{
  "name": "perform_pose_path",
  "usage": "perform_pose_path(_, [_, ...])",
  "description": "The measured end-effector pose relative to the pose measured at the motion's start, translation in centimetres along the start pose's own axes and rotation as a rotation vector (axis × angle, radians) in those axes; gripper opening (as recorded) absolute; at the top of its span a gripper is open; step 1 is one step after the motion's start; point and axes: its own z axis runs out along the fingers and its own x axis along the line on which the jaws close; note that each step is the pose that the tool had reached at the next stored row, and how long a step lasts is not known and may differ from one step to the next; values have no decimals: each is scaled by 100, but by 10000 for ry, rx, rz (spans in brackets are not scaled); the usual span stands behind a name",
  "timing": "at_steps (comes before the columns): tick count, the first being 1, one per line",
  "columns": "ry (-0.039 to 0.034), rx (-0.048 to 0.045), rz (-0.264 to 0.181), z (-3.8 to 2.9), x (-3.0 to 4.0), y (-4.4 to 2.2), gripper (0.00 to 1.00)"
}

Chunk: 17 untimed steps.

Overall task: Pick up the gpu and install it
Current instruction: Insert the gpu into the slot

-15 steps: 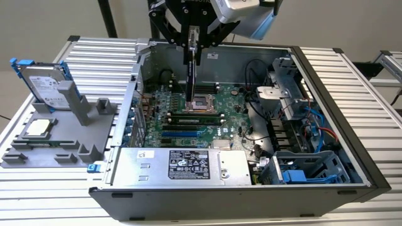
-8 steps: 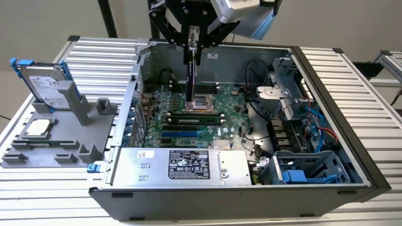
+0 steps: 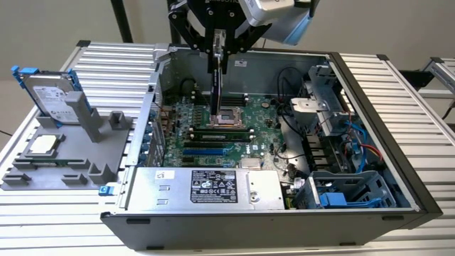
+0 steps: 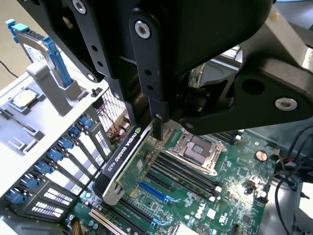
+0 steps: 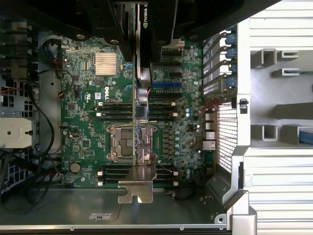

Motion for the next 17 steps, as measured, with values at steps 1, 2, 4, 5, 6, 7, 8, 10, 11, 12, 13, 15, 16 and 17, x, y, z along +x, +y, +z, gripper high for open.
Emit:
perform_pose_path(1, [0, 0, -2, 0, 0, 0, 0])
perform_pose_path(2, [0, 0, -2, 0, 0, 0, 0])
perform_pose_path(4, [0, 0, -2, 0, 0, 0, 0])
perform_pose_path(5, [0, 0, -3, 0, 0, 0, 0])
perform_pose_path(6, [0, 0, -3, 0, 0, 0, 0])
perform_pose_path(7, [0, 0, -3, 0, 0, 0, 0])
perform_pose_path(8, [0, 0, -3, 0, 0, 0, 0])
perform_pose_path(10, [0, 0, -4, 0, 0, 0, 0])
perform_pose_path(11, [1, 0, -5, 0, -2, 0, 0])
perform_pose_path(12, [3, 2, -6, -1, -11, 0, 0])
perform_pose_path(13, [4, 2, -5, -1, -23, 1, 0])
perform_pose_path(15, [8, 0, -4, 0, -56, 1, 0])
perform_pose_path(16, [11, 1, -3, 0, -74, 2, 0])
perform_pose_path(17, [14, 0, -3, 0, -93, 2, 0])
